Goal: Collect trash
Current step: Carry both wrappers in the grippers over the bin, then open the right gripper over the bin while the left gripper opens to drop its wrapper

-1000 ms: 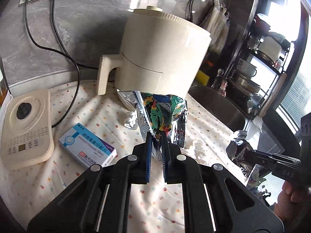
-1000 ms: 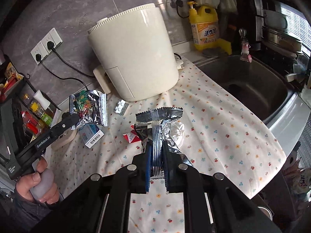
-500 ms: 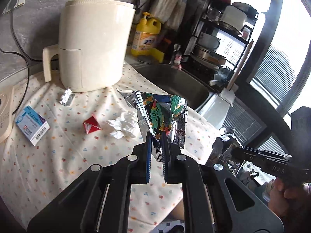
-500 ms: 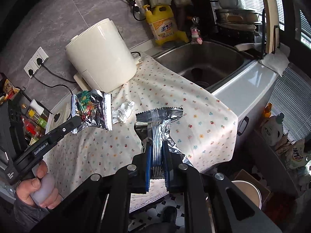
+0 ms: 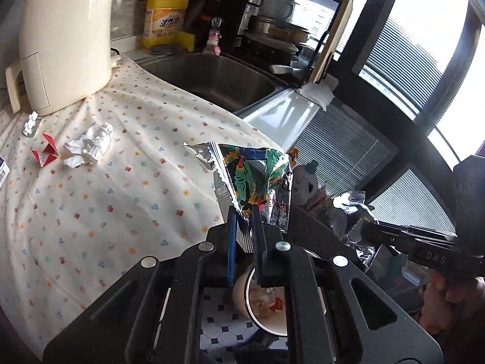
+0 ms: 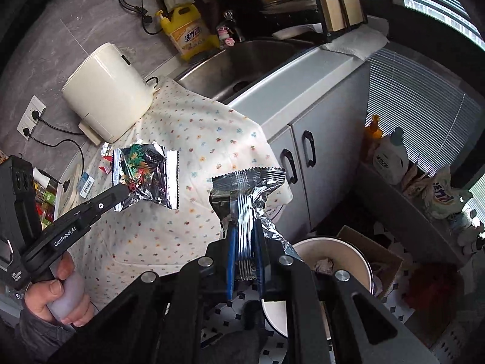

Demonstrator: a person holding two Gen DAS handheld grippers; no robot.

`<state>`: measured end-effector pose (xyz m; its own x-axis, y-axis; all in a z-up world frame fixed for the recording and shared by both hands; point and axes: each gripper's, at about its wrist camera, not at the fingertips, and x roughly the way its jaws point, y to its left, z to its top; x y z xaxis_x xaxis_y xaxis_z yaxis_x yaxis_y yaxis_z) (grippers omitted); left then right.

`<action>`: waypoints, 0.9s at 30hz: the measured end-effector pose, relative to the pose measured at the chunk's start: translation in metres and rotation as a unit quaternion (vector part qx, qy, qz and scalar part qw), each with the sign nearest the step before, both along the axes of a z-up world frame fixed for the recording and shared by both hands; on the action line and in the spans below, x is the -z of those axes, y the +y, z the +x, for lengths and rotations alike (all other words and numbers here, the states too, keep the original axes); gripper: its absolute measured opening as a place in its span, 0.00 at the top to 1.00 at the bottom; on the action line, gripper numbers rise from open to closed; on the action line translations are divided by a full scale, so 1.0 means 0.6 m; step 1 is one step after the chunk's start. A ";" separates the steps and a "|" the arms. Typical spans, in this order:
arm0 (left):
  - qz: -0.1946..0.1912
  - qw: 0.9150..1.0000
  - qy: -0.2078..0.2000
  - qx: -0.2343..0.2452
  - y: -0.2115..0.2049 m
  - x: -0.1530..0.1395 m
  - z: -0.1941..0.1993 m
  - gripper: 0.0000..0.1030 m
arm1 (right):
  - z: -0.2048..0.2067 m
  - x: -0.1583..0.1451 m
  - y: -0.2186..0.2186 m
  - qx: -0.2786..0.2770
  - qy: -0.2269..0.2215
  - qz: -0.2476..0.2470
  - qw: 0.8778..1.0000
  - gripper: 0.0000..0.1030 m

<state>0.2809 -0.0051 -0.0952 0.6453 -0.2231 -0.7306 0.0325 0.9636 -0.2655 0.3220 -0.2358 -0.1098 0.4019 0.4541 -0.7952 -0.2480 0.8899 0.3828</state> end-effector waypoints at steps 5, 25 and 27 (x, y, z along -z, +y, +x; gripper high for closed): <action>0.002 1.000 0.020 0.009 -0.059 0.033 -0.003 0.90 | -0.015 0.034 -0.050 -0.001 0.021 -0.005 1.000 0.88; -0.013 0.992 0.125 0.030 -0.234 0.186 -0.035 0.90 | -0.040 0.139 -0.204 -0.002 0.084 -0.079 0.993 0.42; -0.012 0.990 0.131 0.041 -0.249 0.192 -0.034 0.90 | -0.042 0.137 -0.219 0.005 0.084 -0.080 0.993 0.41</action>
<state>0.2607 -0.1543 -0.2103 0.4125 -0.2859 -0.8649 0.0381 0.9541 -0.2972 0.2966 -0.3673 -0.1918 0.2614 0.3123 -0.9133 -0.1830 0.9451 0.2708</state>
